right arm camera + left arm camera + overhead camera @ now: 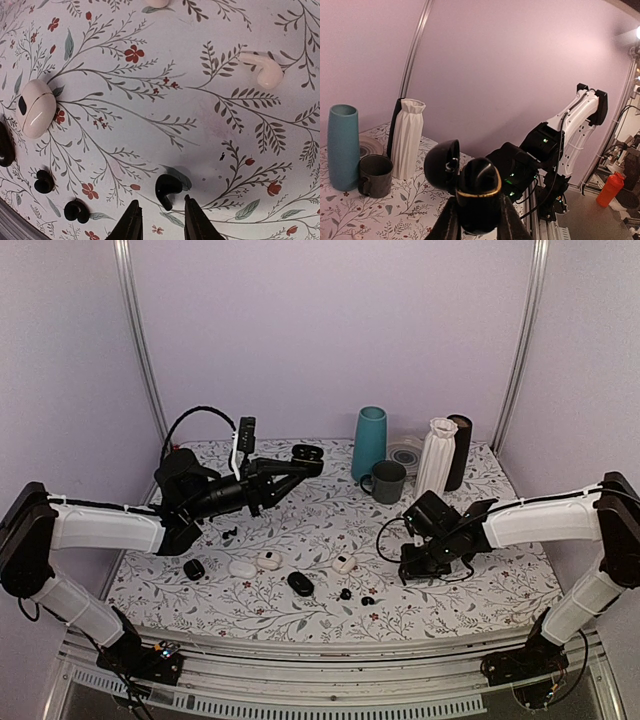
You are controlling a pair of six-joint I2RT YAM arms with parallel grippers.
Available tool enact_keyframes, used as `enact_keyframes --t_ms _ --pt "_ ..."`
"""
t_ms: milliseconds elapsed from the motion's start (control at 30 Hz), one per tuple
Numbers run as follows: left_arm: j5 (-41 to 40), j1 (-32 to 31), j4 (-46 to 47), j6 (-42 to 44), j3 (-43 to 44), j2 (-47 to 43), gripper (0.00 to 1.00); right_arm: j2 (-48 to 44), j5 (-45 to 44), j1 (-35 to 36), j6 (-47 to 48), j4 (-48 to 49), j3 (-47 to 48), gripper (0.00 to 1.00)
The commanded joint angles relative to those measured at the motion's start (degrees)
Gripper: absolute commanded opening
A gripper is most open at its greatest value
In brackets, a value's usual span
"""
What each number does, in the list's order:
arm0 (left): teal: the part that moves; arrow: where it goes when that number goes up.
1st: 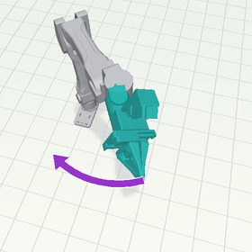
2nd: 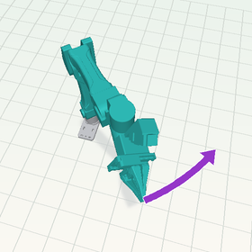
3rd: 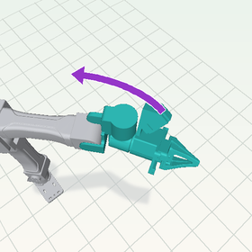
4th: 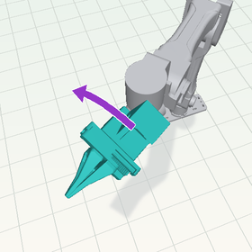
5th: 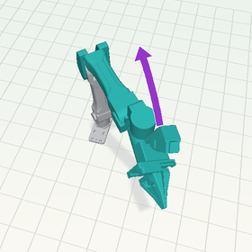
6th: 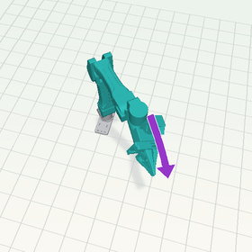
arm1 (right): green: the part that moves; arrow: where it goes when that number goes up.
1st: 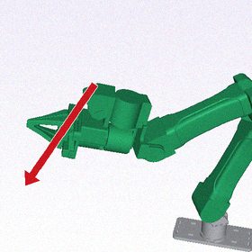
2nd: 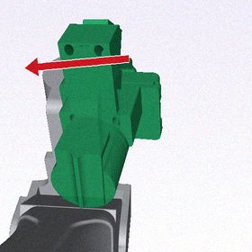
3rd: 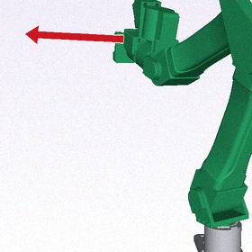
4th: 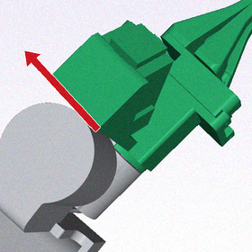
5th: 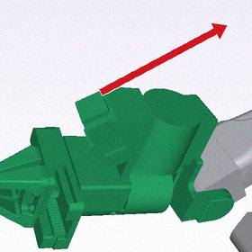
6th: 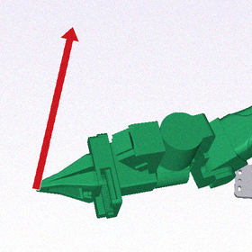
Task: Insert the wireless bluetooth earbuds into the charging case
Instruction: Pick up the right earbud from the center of the board.
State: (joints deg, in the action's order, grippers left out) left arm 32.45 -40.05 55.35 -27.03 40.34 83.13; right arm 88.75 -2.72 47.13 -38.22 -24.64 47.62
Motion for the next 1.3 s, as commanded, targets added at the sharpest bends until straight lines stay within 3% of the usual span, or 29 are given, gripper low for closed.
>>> enact_keyframes --t_ms 0,300,767,1267 --pt "-0.01 0.94 0.82 0.75 -0.04 -1.16 0.00 2.70 -2.34 1.08 -3.70 -5.63 4.26 0.29" --pt "0.07 1.25 0.24 1.10 -0.33 -1.96 0.00 8.10 -6.31 1.04 -0.83 -11.37 9.01 0.29" --pt "0.35 1.47 0.37 0.85 -0.35 -1.66 0.00 10.38 -4.71 1.06 9.80 -8.04 10.64 0.33" --pt "0.42 1.70 0.38 0.78 -0.51 -1.60 0.00 12.89 -3.17 1.02 10.62 -9.01 11.40 0.32"
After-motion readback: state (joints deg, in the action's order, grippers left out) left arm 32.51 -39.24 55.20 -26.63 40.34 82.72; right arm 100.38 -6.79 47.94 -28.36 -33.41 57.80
